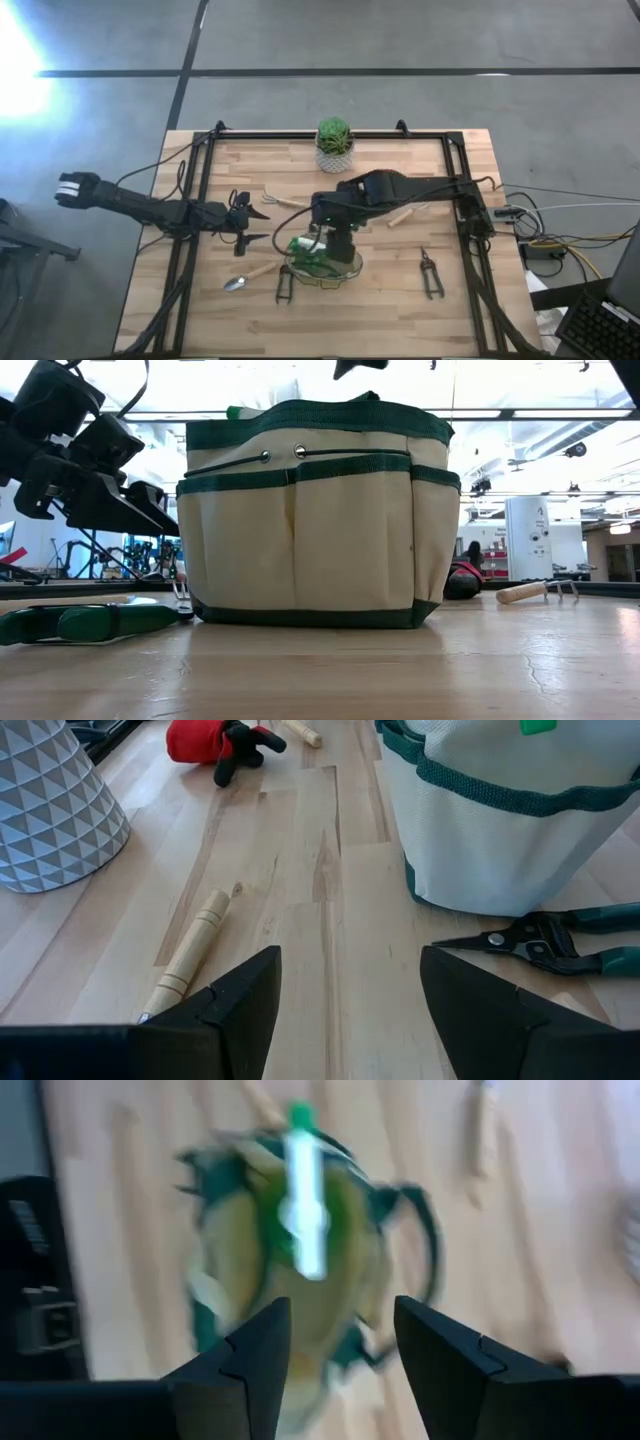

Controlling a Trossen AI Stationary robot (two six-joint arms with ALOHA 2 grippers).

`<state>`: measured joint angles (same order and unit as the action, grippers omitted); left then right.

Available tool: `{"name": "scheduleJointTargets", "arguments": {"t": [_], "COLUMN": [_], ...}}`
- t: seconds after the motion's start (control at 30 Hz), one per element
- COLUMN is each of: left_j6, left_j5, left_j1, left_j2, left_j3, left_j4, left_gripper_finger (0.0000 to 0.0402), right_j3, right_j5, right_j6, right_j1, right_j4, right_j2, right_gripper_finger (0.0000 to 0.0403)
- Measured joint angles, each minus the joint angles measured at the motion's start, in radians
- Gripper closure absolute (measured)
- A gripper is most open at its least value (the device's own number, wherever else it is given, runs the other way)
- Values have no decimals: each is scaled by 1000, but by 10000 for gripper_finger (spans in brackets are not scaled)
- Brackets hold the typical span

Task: Pick & Place Garden tools in Gardening bag
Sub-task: Put the red gloves into the white gardening bag

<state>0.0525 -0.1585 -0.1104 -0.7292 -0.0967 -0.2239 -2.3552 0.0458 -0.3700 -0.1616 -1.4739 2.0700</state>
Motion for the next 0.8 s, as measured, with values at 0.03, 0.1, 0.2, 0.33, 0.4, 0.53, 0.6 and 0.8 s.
{"name": "scheduleJointTargets", "arguments": {"t": [0.03,0.1,0.2,0.33,0.4,0.53,0.6,0.8], "left_j6": [0,0,0,0,0,0,0,0], "left_j5": [0,0,0,0,0,0,0,0], "left_j1": [0,0,0,0,0,0,0,0], "left_j2": [0,0,0,0,0,0,0,0], "left_j3": [0,0,0,0,0,0,0,0], "left_j4": [0,0,1,2,1,1,1,1], "left_gripper_finger": [161,161,161,161,161,161,161,161], "right_j3": [0,0,1,1,3,6,10,98], "right_j5": [28,86,163,173,182,194,209,313], "right_j6": [-15,-33,-49,-43,-35,-4,-8,-62], "right_j1": [0,0,1,1,1,2,3,3], "right_j4": [-28,-78,-97,-98,-98,-97,-97,-97], "right_j2": [-5,-16,-30,-52,-63,-93,-115,-208], "right_gripper_finger": [239,245,253,264,269,278,282,293]}}
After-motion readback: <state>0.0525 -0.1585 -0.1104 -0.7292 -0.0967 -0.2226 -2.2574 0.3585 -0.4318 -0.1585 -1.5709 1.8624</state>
